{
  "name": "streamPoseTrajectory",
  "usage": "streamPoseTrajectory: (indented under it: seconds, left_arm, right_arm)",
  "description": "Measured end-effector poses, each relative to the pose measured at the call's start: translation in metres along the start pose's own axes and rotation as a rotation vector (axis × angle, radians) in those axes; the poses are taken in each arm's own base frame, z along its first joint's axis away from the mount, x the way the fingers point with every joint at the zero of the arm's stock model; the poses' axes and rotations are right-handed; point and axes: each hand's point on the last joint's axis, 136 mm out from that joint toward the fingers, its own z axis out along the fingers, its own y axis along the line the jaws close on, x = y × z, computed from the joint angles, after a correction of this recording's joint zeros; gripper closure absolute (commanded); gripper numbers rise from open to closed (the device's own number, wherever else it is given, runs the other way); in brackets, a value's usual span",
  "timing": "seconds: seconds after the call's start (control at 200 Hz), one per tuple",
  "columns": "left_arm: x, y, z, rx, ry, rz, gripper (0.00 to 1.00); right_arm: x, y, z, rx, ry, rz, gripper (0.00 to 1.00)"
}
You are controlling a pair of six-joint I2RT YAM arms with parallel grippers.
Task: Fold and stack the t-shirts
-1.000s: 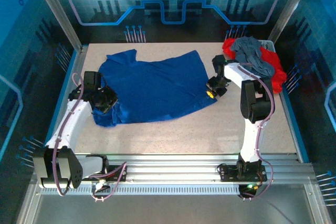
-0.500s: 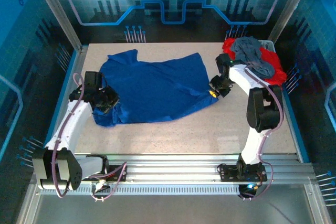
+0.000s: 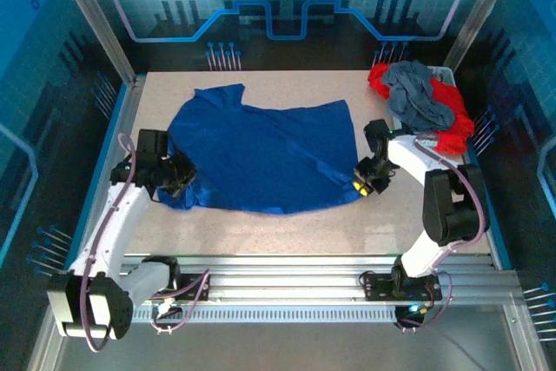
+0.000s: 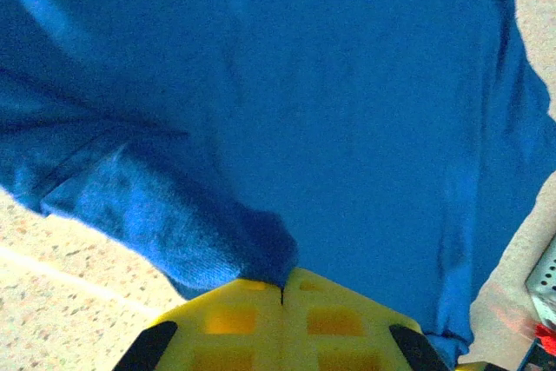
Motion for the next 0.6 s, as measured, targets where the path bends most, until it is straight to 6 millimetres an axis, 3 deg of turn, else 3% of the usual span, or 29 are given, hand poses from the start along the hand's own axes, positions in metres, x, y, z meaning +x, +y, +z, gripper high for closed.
streamPoseTrajectory:
  seconds: [0.055, 0.12, 0.24, 0.335, 0.6]
  left_arm:
    - [0.004, 0.003, 0.0, -0.004, 0.008, -0.002, 1.0]
    - [0.007, 0.005, -0.001, -0.004, 0.014, -0.005, 1.0]
    - [0.01, 0.006, -0.001, -0.006, 0.02, -0.015, 1.0]
    - [0.011, 0.006, -0.001, -0.006, 0.025, -0.017, 1.0]
    - [0.015, 0.003, -0.002, 0.002, 0.031, -0.003, 1.0]
  right_arm:
    - [0.005, -0.007, 0.005, 0.009, 0.015, 0.008, 0.82]
    - [0.007, -0.011, 0.007, 0.012, 0.02, 0.01, 0.89]
    - [0.006, -0.008, 0.004, -0.011, 0.007, 0.015, 0.91]
    - [0.005, -0.006, 0.0, -0.028, -0.004, 0.016, 1.0]
    - [0.011, -0.015, -0.009, -0.048, -0.024, 0.009, 1.0]
